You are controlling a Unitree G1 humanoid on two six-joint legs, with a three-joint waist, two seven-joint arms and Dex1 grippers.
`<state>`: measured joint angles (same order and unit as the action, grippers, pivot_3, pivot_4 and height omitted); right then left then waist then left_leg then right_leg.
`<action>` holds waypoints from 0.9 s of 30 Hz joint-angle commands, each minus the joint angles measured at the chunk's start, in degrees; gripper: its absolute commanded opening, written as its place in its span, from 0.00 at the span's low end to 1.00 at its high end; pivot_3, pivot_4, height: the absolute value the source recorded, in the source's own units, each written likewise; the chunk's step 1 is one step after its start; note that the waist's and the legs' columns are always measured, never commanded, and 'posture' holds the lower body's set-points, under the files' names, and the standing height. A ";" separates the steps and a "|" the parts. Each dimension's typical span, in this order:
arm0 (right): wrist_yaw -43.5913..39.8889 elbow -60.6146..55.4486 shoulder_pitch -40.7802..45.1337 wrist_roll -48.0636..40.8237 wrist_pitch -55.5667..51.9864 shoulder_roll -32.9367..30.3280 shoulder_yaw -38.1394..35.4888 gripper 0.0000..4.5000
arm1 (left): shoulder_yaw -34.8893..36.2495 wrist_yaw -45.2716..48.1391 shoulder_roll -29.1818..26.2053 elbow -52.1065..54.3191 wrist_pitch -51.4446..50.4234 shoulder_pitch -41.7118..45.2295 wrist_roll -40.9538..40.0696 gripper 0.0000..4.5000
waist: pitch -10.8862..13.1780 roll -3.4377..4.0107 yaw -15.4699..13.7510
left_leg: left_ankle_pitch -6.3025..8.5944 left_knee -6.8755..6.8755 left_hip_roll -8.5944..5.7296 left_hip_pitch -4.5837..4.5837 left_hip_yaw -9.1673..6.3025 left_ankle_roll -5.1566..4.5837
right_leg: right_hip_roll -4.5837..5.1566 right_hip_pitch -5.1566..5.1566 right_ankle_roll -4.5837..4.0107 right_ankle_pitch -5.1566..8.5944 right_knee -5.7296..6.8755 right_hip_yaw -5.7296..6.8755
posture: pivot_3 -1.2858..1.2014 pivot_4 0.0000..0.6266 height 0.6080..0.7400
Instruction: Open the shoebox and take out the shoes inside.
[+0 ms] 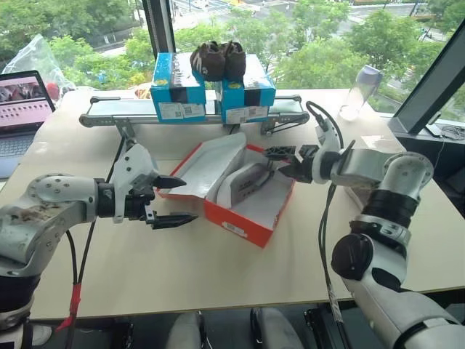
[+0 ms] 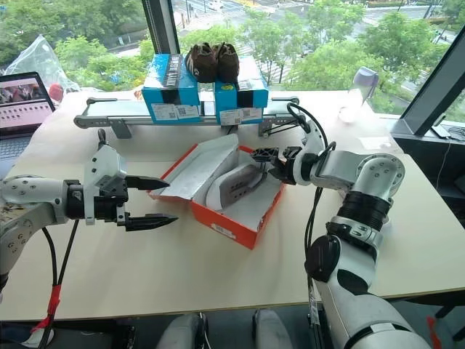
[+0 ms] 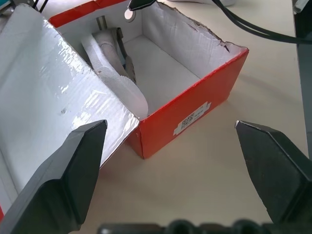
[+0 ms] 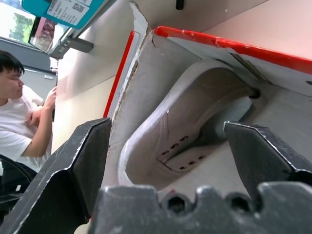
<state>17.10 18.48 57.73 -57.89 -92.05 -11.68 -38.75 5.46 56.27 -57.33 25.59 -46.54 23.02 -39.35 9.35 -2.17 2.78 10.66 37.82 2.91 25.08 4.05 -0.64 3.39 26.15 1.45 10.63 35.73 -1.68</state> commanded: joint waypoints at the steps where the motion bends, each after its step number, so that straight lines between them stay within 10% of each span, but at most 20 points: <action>1: 3.32 0.68 -0.81 -4.17 -0.45 1.30 -0.14 0.98 | 1.58 -0.22 -0.99 1.44 -0.06 1.14 -0.16 1.00 | 0.00 0.00 0.09 | 0.00 0.00 0.00 0.00 -0.02 0.00 | -0.02 0.01 0.00 0.00 0.02 0.00 | 0.52 0.24 1.00; 27: -10.39 21.25 2.71 12.68 19.69 0.85 9.11 0.98 | 6.29 -3.30 -2.22 5.15 -3.44 -2.00 -3.53 1.00 | 0.00 0.00 -0.20 | -0.07 0.00 -0.09 0.01 -0.12 -0.11 | -0.01 -0.10 0.03 0.00 -0.06 -0.05 | 0.52 0.24 1.00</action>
<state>8.30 38.11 60.02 -47.16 -75.56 -9.61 -30.01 9.91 53.29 -58.66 29.13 -49.91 21.06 -42.30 9.35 -2.16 2.58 10.59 37.82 2.81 25.10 3.92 -0.75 3.37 26.05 1.47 10.63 35.67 -1.73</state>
